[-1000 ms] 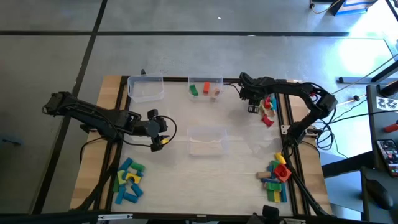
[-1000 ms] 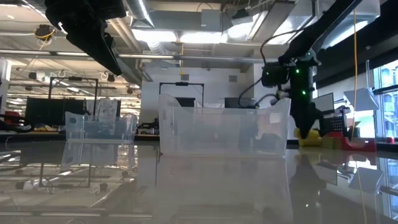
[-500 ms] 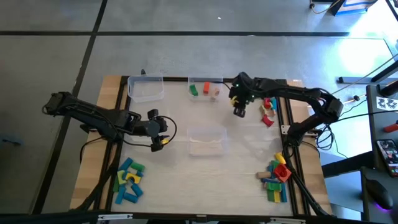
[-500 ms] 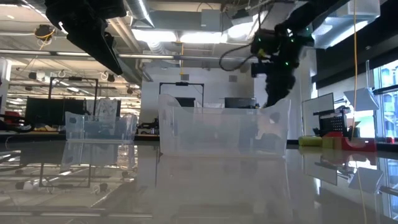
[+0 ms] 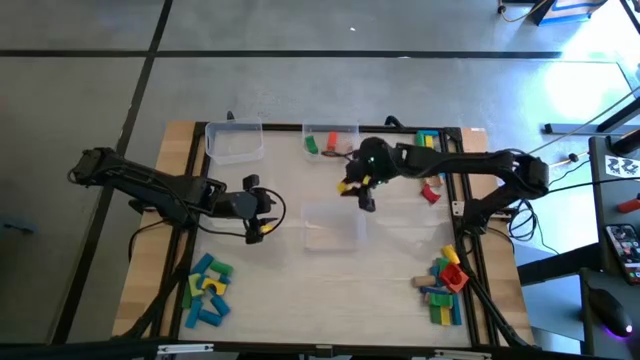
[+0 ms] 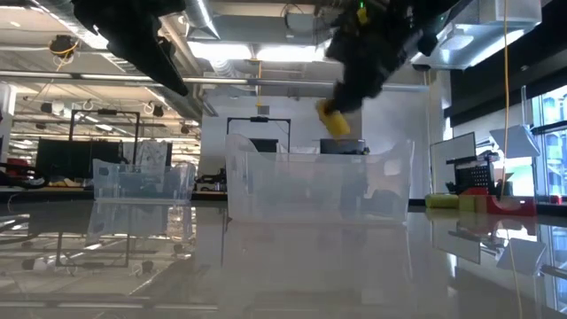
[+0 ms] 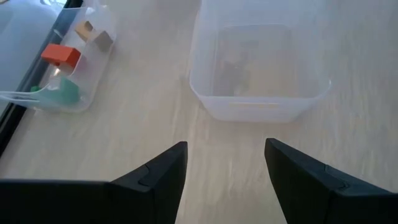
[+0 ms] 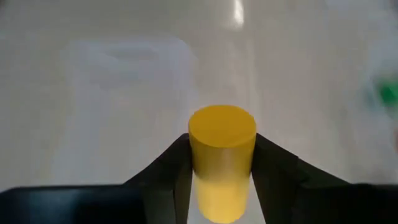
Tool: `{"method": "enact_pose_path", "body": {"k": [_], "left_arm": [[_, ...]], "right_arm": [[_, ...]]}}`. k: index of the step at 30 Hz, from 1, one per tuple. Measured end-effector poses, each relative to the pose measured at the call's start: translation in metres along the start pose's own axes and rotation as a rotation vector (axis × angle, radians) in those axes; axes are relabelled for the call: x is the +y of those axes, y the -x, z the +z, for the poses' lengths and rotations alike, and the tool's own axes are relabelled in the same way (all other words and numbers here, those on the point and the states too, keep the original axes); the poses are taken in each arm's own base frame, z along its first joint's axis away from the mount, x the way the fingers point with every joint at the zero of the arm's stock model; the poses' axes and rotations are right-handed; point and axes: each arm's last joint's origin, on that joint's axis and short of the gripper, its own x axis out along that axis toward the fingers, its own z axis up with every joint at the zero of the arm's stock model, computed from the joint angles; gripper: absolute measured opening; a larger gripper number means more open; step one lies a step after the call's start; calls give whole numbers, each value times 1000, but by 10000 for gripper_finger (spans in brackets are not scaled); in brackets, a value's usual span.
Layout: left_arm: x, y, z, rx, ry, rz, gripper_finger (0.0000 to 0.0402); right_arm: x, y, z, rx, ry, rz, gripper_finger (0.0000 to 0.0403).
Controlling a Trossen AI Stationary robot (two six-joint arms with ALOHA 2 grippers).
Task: Sort blocks by size
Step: Put the yellow cylindrical block into the bottom transparent bin
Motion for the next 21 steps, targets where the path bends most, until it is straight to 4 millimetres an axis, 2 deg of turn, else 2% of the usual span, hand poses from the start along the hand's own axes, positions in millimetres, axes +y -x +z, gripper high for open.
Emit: {"method": "enact_pose_path", "body": {"k": [7, 15, 21], "left_arm": [[0, 0, 0, 1, 21, 0, 210], [0, 0, 0, 1, 27, 0, 210], [0, 0, 0, -1, 27, 0, 210]], "right_arm": [[33, -9, 21, -169, 127, 74, 133], [59, -20, 26, -200, 185, 97, 132], [70, -35, 24, -203, 209, 120, 131]]}}
